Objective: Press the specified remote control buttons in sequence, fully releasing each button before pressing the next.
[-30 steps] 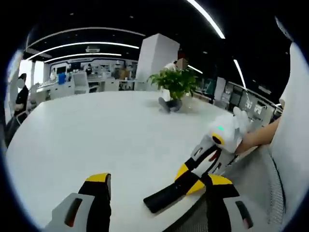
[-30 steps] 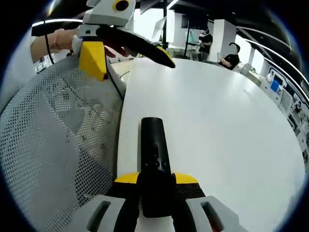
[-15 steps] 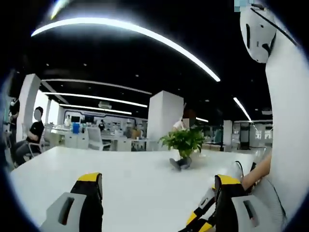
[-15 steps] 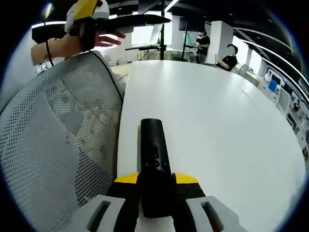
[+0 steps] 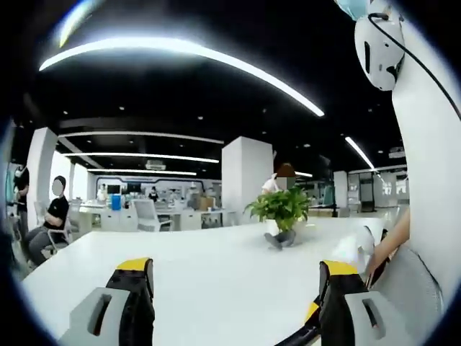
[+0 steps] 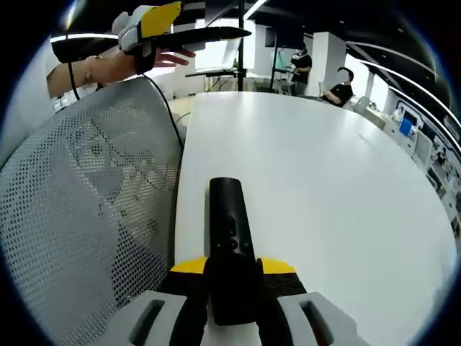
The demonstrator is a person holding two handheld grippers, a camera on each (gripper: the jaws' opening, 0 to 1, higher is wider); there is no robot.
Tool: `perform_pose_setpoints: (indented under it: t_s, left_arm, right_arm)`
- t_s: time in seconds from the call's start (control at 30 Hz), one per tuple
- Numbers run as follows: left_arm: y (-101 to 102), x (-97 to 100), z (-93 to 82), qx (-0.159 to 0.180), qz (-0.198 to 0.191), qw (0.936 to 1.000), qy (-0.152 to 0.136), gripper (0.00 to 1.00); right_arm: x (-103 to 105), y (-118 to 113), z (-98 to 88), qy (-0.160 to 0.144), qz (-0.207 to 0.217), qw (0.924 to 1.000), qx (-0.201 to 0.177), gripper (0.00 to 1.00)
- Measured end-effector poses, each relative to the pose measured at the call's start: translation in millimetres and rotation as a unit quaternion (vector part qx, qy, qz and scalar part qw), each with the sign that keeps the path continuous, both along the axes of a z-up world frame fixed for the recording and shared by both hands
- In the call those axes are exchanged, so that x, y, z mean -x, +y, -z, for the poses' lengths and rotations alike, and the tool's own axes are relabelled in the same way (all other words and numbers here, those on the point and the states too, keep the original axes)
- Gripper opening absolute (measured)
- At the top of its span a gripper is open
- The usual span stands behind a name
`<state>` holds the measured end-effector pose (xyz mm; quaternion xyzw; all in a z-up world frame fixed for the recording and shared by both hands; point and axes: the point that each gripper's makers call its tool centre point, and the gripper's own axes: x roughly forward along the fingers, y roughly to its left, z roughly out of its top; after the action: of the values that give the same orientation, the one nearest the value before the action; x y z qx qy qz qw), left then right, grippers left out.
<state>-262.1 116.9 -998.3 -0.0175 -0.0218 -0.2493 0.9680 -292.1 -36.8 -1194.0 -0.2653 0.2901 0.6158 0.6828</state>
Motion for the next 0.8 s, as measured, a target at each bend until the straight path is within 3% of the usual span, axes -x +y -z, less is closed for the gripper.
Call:
perform_pose_setpoints:
  t_s: [0.13, 0.2, 0.3, 0.33, 0.43, 0.53, 0.6, 0.67, 0.8]
  left_arm:
    - [18.8, 2.7, 14.9, 0.021, -0.037, 0.9989, 0.021, 1.0]
    - [25.4, 5.2, 25.4, 0.058, -0.063, 0.9952, 0.047, 1.0]
    - [27.9, 6.0, 31.9, 0.011, -0.078, 0.9957, 0.049, 1.0]
    - [26.4, 5.6, 32.6, 0.01, -0.077, 0.9957, 0.05, 1.0]
    - [30.5, 7.5, 50.3, -0.026, -0.083, 0.992, 0.092, 0.93]
    - [31.4, 10.5, 69.3, -0.025, -0.066, 0.9866, 0.147, 0.83]
    - [34.1, 7.4, 71.4, -0.034, -0.067, 0.9862, 0.147, 0.8]
    - [39.8, 7.2, 72.7, -0.021, -0.075, 0.9849, 0.154, 0.8]
    - [46.5, 7.5, 66.5, -0.004, -0.087, 0.9867, 0.137, 0.78]
  right_arm:
    - [-0.9, -1.2, 0.3, 0.001, -0.003, 1.0, -0.004, 0.22]
    - [-0.7, -1.1, 0.3, 0.001, -0.004, 1.0, -0.004, 0.22]
    - [-0.4, -0.1, 0.6, 0.0, -0.007, 1.0, 0.002, 0.22]
    - [-0.4, 0.2, 0.6, 0.0, -0.007, 1.0, 0.005, 0.22]
    - [-0.3, 1.5, 0.8, -0.001, -0.011, 0.9998, 0.015, 0.22]
    - [-0.9, 2.4, 0.9, 0.003, -0.014, 0.9994, 0.031, 0.22]
    - [-1.2, 3.1, 0.7, 0.01, -0.011, 0.9989, 0.043, 0.22]
    - [-2.4, 3.3, 0.9, 0.017, -0.011, 0.9985, 0.05, 0.22]
    - [-4.8, 3.0, 1.4, 0.037, -0.003, 0.9975, 0.059, 0.21]
